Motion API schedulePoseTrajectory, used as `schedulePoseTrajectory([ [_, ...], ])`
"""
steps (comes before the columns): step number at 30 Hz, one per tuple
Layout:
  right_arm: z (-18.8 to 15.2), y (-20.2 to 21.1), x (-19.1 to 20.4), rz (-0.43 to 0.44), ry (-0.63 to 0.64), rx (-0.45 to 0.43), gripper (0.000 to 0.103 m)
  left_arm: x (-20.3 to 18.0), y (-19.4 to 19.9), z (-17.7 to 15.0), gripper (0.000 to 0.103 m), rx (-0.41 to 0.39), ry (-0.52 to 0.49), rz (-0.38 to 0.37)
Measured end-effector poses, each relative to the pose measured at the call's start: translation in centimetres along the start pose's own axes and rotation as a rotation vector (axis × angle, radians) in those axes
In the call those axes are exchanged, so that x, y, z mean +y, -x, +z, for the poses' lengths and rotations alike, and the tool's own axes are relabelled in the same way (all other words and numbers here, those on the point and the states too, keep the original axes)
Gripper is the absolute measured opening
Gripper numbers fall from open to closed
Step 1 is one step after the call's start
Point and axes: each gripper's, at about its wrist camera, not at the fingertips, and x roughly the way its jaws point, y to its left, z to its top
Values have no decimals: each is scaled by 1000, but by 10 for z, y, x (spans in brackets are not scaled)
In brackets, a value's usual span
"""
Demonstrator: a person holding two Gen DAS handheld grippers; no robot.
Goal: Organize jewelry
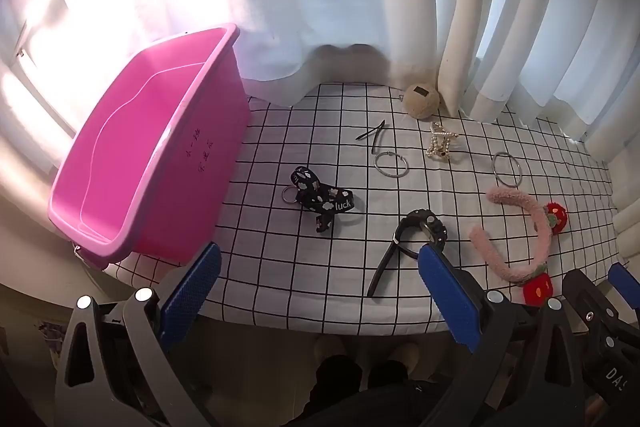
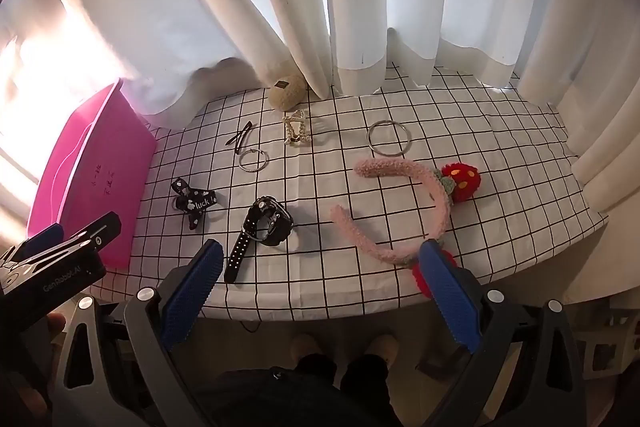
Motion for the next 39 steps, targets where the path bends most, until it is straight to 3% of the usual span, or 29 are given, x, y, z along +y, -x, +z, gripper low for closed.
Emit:
schedulePoseTrajectory([
  [39, 0, 6, 2, 10, 2, -24, 94, 5, 2, -3, 97, -1, 0, 9],
])
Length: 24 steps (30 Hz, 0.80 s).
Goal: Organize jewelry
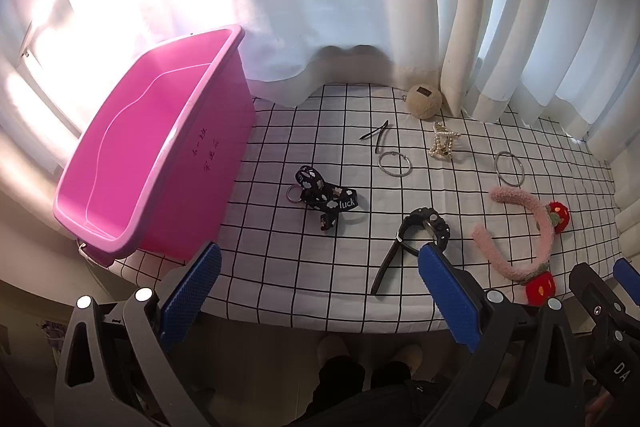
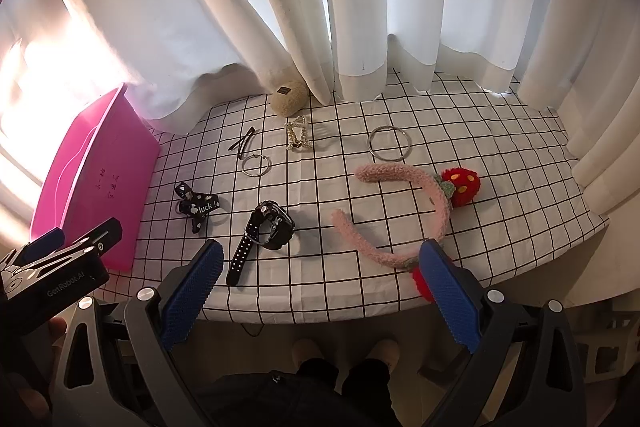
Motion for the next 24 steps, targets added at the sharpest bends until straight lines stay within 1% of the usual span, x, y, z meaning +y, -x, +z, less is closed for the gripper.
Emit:
schedulePoseTrajectory([
  [9, -4, -3, -9, 11, -8, -1, 94, -2, -3, -3, 97, 6, -1, 2],
  [14, -18, -10, -37, 43, -77, -15, 94, 3, -22, -15, 97, 22, 0, -5],
  [17, -34, -15, -56, 28, -103, -46, 94, 5, -39, -27, 97, 32, 9, -3],
  [20, -49, -29, -72, 24, -115, -29, 94, 5, -58, -38, 97, 55, 4, -34],
  [24, -66, -50, -93, 11, -150, 11, 94, -6, -75, -52, 97, 26, -31, -63],
])
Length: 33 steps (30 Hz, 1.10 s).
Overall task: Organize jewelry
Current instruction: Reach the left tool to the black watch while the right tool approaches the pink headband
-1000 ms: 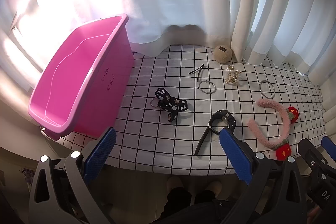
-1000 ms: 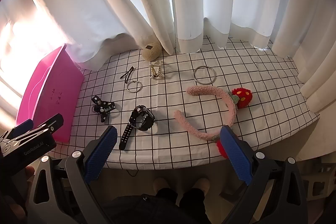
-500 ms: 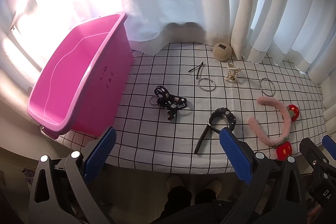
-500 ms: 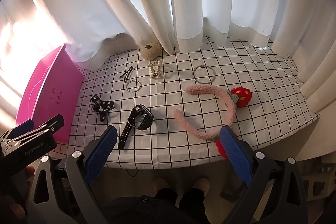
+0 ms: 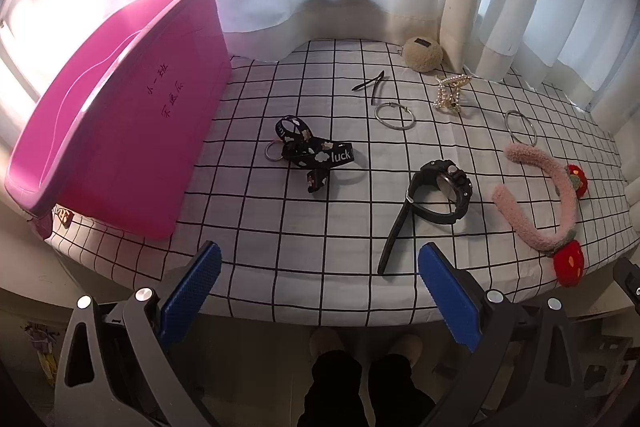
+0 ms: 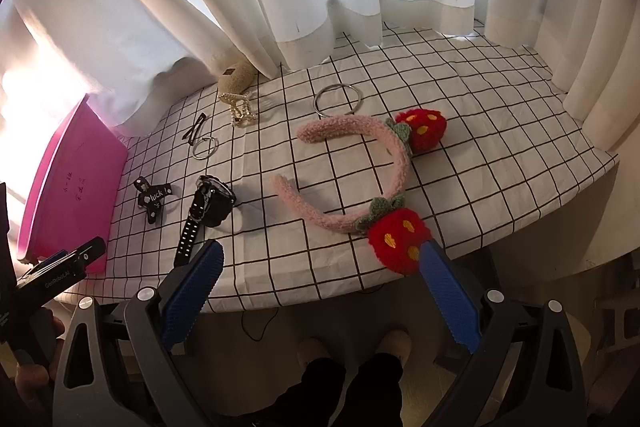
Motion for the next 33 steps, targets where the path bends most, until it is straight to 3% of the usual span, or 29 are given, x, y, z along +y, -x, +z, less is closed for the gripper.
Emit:
schedulePoseTrajectory([
  [9, -5, -36, -39, -38, -58, 22, 94, -36, -41, -5, 97, -7, -28, -115],
  [19, 19, -62, -54, -51, -37, -26, 94, -57, -74, 6, 97, -18, -10, -119],
  [24, 29, -75, -59, -51, -34, -26, 94, -75, -76, 3, 97, -29, -53, -162],
  [33, 45, -106, -69, -92, -54, -5, 94, -96, -97, 10, 97, -38, -72, -142],
])
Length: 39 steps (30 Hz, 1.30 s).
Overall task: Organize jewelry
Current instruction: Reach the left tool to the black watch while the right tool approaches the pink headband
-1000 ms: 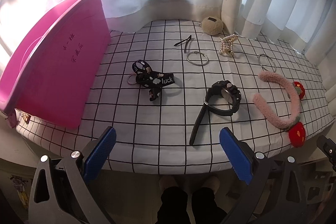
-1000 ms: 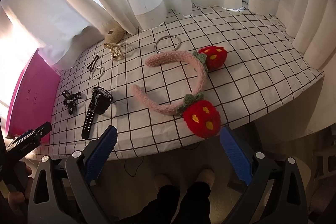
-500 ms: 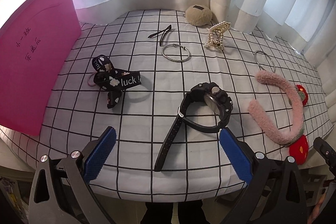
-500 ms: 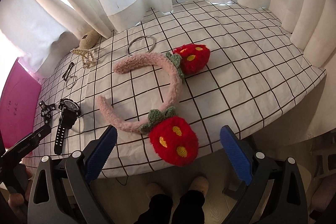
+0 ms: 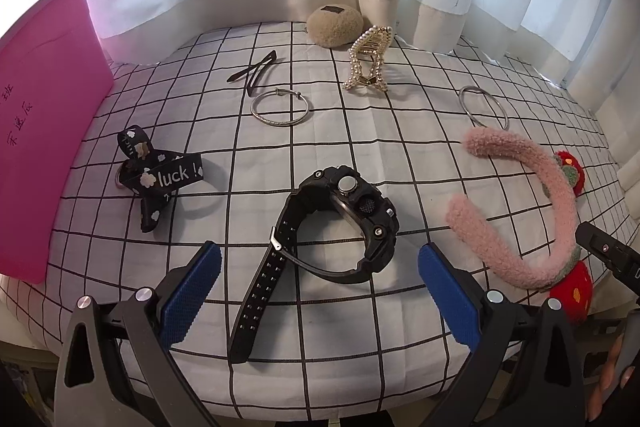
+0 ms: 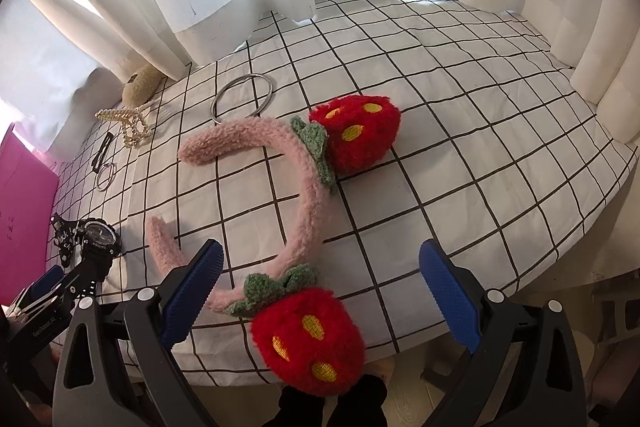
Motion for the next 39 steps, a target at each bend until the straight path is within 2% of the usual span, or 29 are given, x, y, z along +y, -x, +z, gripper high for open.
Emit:
schedulePoseTrajectory([
  [15, 15, -41, 6, -121, 89, 56, 94, -5, -27, 6, 97, 2, 20, 25],
  [25, 17, -51, 8, -140, 119, 58, 94, -3, -46, 7, 98, 36, 38, 50],
  [31, 16, -52, 8, -141, 126, 27, 95, -3, -46, 2, 98, -11, 35, 51],
  [39, 17, -50, 6, -120, 144, 34, 94, -4, -46, 4, 96, 6, 47, 54],
])
